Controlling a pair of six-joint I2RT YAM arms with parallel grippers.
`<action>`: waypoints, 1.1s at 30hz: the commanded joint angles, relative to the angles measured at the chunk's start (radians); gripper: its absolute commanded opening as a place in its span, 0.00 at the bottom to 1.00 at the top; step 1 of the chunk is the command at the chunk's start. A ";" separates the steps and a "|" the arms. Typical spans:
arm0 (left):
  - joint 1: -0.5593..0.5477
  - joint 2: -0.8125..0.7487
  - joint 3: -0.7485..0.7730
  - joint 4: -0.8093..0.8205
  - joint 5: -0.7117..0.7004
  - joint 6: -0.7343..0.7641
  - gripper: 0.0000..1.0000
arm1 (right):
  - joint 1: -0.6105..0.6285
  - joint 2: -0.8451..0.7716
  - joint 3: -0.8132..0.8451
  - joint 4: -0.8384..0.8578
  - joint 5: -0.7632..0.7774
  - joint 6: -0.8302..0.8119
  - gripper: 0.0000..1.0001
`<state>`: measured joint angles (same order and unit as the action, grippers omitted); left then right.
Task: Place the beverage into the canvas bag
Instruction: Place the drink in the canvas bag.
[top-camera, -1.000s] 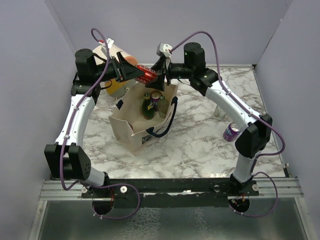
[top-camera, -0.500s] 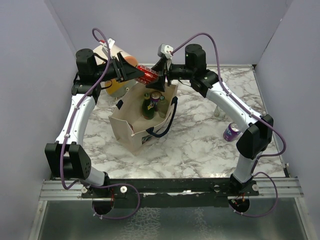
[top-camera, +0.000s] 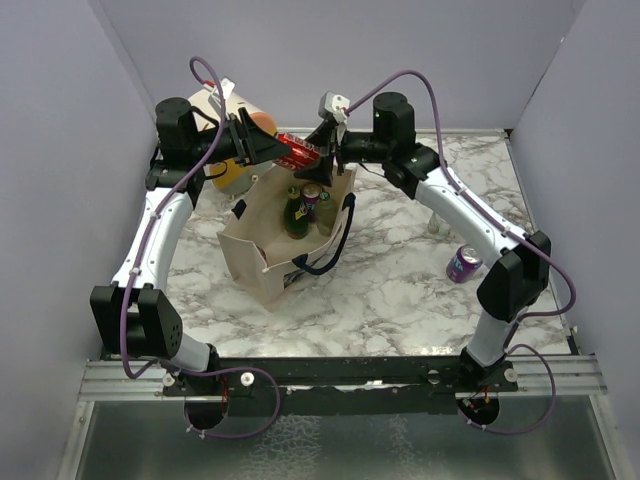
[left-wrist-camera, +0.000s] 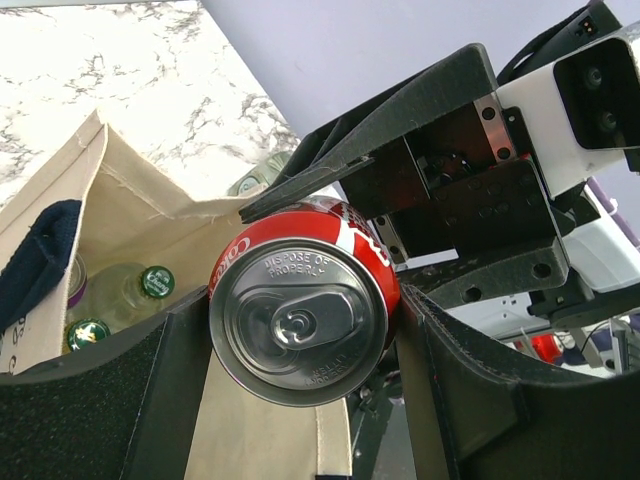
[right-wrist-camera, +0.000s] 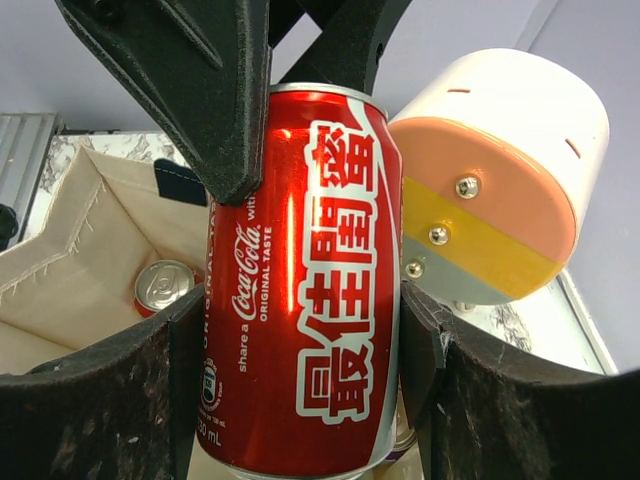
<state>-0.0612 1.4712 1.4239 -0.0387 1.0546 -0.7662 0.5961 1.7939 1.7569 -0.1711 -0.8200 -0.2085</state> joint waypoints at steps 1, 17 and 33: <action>-0.005 -0.030 0.054 0.058 -0.028 0.031 0.00 | 0.013 -0.062 -0.034 -0.015 -0.033 -0.030 0.70; -0.003 -0.055 0.079 -0.012 -0.057 0.166 0.00 | 0.008 -0.123 0.006 -0.269 0.068 -0.170 1.00; -0.060 -0.127 0.096 -0.547 -0.143 0.888 0.00 | -0.119 -0.217 -0.081 -0.269 0.267 -0.157 1.00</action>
<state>-0.0772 1.3903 1.4548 -0.4076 0.9340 -0.1970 0.4881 1.5970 1.7031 -0.4927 -0.6453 -0.3954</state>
